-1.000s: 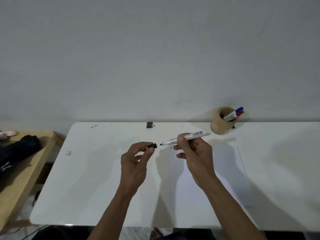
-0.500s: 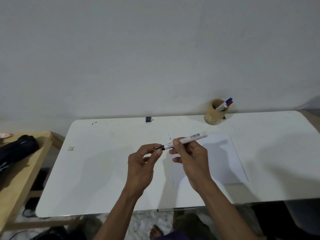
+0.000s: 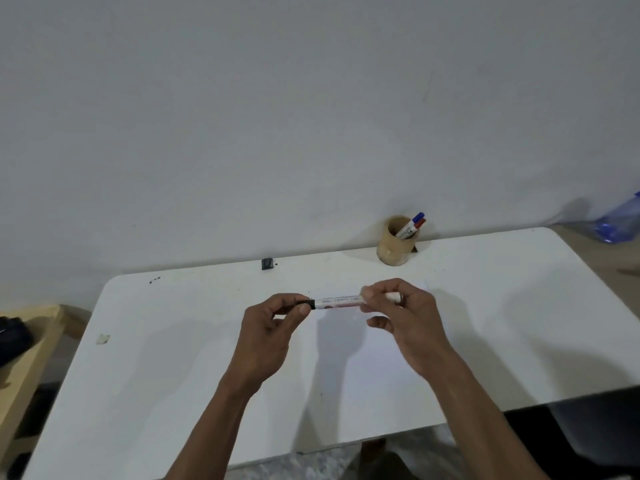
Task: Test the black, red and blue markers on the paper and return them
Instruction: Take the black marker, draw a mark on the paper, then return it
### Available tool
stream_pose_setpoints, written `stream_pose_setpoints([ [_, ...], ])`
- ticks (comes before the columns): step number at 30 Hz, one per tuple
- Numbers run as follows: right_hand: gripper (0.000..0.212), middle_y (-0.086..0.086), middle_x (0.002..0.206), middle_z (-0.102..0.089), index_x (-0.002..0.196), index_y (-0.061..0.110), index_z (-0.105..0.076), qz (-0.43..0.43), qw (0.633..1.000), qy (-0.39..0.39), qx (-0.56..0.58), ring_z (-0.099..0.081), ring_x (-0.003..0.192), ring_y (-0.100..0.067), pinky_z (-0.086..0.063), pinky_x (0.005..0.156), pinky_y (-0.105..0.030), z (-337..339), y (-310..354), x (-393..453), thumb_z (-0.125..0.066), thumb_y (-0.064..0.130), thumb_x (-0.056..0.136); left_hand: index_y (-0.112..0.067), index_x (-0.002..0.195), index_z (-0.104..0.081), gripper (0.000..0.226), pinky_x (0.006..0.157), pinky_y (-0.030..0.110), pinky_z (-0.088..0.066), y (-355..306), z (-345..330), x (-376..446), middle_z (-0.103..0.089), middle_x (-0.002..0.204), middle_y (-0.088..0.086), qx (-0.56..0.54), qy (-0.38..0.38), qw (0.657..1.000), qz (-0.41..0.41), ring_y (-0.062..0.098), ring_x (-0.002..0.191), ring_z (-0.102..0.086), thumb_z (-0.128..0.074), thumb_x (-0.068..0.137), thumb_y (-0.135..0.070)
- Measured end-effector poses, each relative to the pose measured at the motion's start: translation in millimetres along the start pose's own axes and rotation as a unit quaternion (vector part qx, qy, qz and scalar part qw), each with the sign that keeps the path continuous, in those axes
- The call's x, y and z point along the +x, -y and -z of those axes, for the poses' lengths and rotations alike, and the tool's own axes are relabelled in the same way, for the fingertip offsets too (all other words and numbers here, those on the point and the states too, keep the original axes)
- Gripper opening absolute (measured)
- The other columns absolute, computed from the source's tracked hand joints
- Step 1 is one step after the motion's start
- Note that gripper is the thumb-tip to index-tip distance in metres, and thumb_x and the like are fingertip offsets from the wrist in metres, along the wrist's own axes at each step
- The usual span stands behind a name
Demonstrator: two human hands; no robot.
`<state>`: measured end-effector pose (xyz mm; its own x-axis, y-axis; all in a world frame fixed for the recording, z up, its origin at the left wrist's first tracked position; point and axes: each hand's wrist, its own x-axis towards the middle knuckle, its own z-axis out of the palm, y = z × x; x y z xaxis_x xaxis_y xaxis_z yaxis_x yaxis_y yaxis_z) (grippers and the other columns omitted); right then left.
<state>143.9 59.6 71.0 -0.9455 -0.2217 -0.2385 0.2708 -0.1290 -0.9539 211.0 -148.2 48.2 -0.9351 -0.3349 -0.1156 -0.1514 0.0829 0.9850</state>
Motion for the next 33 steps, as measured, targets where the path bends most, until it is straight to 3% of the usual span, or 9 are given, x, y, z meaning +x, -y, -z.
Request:
stream_pose_setpoints([
  [4, 0.013, 0.002, 0.076, -0.078, 0.083, 0.019, -0.079, 0.058, 0.959, 0.064, -0.27, -0.069, 0.07, -0.006, -0.054, 0.063, -0.019, 32, 16, 27, -0.089, 0.022, 0.077, -0.015, 0.094, -0.076, 0.008, 0.063, 0.006, -0.044, -24, -26, 33, -0.074, 0.08, -0.02, 0.039, 0.023, 0.998, -0.035, -0.008, 0.075, -0.062, -0.069, 0.092, -0.015],
  [10, 0.021, 0.011, 0.083, -0.075, 0.099, 0.032, -0.074, 0.094, 0.931, 0.073, -0.345, -0.068, 0.079, -0.003, -0.06, 0.07, -0.031, 60, 20, 71, -0.085, 0.027, 0.081, -0.015, 0.095, -0.076, 0.007, 0.052, 0.011, -0.042, -63, -88, 82, -0.073, 0.087, -0.007, 0.115, 0.041, 0.989, -0.089, -0.006, 0.056, -0.058, -0.07, 0.092, -0.018],
  [12, 0.034, 0.012, 0.086, -0.072, 0.116, 0.038, -0.066, 0.107, 0.922, 0.085, -0.363, -0.067, 0.087, 0.0, -0.062, 0.073, -0.033, 70, 20, 84, -0.079, 0.024, 0.087, -0.02, 0.1, -0.075, 0.012, 0.062, 0.015, -0.047, -66, -107, 98, -0.074, 0.094, -0.01, 0.138, 0.041, 0.985, -0.096, -0.004, 0.071, -0.064, -0.073, 0.089, -0.025],
  [14, 0.053, 0.012, 0.091, -0.069, 0.133, 0.048, -0.051, 0.139, 0.925, 0.074, -0.347, -0.067, 0.089, -0.003, -0.06, 0.072, -0.024, 80, 24, 95, -0.071, 0.019, 0.094, -0.026, 0.11, -0.07, 0.027, 0.075, 0.024, -0.054, -63, -124, 111, -0.072, 0.101, -0.012, 0.135, 0.024, 0.987, -0.083, 0.001, 0.09, -0.067, -0.077, 0.085, -0.034],
  [18, 0.07, 0.023, 0.094, -0.07, 0.15, 0.051, -0.025, 0.211, 0.942, -0.051, -0.255, -0.072, 0.082, 0.0, -0.054, 0.067, -0.01, 103, 42, 122, -0.062, 0.019, 0.1, -0.024, 0.123, -0.062, 0.046, 0.08, 0.031, -0.056, -45, -153, 130, -0.068, 0.105, -0.01, 0.147, -0.019, 0.988, -0.04, 0.006, 0.097, -0.065, -0.078, 0.082, -0.038],
  [22, 0.077, 0.002, 0.097, -0.075, 0.148, 0.042, -0.032, 0.241, 0.943, -0.15, -0.177, -0.076, 0.084, -0.006, -0.058, 0.075, -0.018, 120, 56, 161, -0.074, 0.01, 0.092, -0.022, 0.132, -0.054, 0.061, 0.08, 0.024, -0.047, -21, -187, 150, -0.064, 0.12, -0.002, 0.181, -0.028, 0.983, -0.01, 0.008, 0.098, -0.06, -0.082, 0.08, -0.036],
  [26, 0.056, -0.002, 0.093, -0.079, 0.138, 0.031, -0.038, 0.248, 0.94, -0.191, -0.136, -0.076, 0.091, -0.008, -0.053, 0.079, -0.012, 120, 56, 193, -0.07, 0.016, 0.095, -0.021, 0.143, -0.044, 0.076, 0.095, 0.036, -0.052, -6, -214, 167, -0.056, 0.138, 0.001, 0.204, -0.014, 0.979, 0.012, 0.015, 0.117, -0.057, -0.082, 0.079, -0.036],
  [30, 0.044, 0.008, 0.085, -0.076, 0.128, 0.033, -0.042, 0.24, 0.936, -0.194, -0.167, -0.075, 0.084, -0.008, -0.055, 0.077, -0.017, 118, 41, 212, -0.069, 0.019, 0.096, -0.023, 0.136, -0.05, 0.067, 0.095, 0.04, -0.053, -6, -230, 172, -0.052, 0.113, -0.033, 0.194, -0.014, 0.981, -0.024, 0.013, 0.114, -0.056, -0.083, 0.078, -0.03],
  [33, 0.038, 0.016, 0.079, -0.072, 0.123, 0.033, -0.045, 0.227, 0.934, -0.188, -0.202, -0.073, 0.079, -0.005, -0.054, 0.072, -0.013, 118, 28, 222, -0.069, 0.02, 0.096, -0.048, 0.12, -0.051, 0.059, 0.091, 0.038, -0.052, -7, -237, 174, -0.049, 0.097, -0.049, 0.188, -0.012, 0.98, -0.056, 0.007, 0.108, -0.052, -0.083, 0.078, -0.022],
])
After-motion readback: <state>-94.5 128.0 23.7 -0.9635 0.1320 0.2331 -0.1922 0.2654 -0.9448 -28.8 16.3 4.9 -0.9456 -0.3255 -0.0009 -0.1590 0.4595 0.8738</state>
